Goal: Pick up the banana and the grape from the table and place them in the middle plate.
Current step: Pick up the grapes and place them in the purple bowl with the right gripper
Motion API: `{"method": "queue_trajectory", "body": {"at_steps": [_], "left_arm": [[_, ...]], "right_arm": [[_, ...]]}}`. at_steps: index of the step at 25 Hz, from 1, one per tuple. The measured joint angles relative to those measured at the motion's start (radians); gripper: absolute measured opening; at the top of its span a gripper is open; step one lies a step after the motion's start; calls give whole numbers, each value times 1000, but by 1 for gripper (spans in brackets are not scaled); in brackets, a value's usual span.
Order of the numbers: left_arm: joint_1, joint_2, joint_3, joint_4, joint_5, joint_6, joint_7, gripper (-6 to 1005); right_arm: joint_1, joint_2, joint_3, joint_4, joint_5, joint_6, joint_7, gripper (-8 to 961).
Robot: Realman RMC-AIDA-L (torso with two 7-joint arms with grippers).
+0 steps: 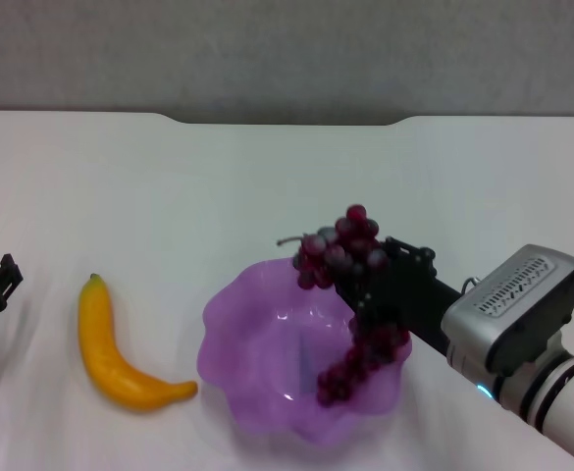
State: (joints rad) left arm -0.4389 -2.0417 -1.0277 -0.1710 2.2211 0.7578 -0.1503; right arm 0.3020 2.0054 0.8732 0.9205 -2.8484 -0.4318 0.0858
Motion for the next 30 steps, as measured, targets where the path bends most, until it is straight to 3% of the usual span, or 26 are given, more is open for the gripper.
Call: {"method": "queue_trajectory", "body": {"at_steps": [7,14,20,22,30], "left_arm": [[0,0,0,-1,0,0,0,891],[1,0,0,-3,0,0,0,890],[1,0,0,-4,0,0,0,891],[1,0,0,-4,0,0,0,891],[-1,-1,0,-7,1,3,-1,890]], "right_arm": [[49,-2,-4,-40,-5,112,101,440],[60,-3,-6,-48,-12,125,109,482],[61,0,-5,-58,-12,98,104,782],[61,1,-5,-80,-9,52,106,903],[28,6,15,-301,27,-390,186,899]]}}
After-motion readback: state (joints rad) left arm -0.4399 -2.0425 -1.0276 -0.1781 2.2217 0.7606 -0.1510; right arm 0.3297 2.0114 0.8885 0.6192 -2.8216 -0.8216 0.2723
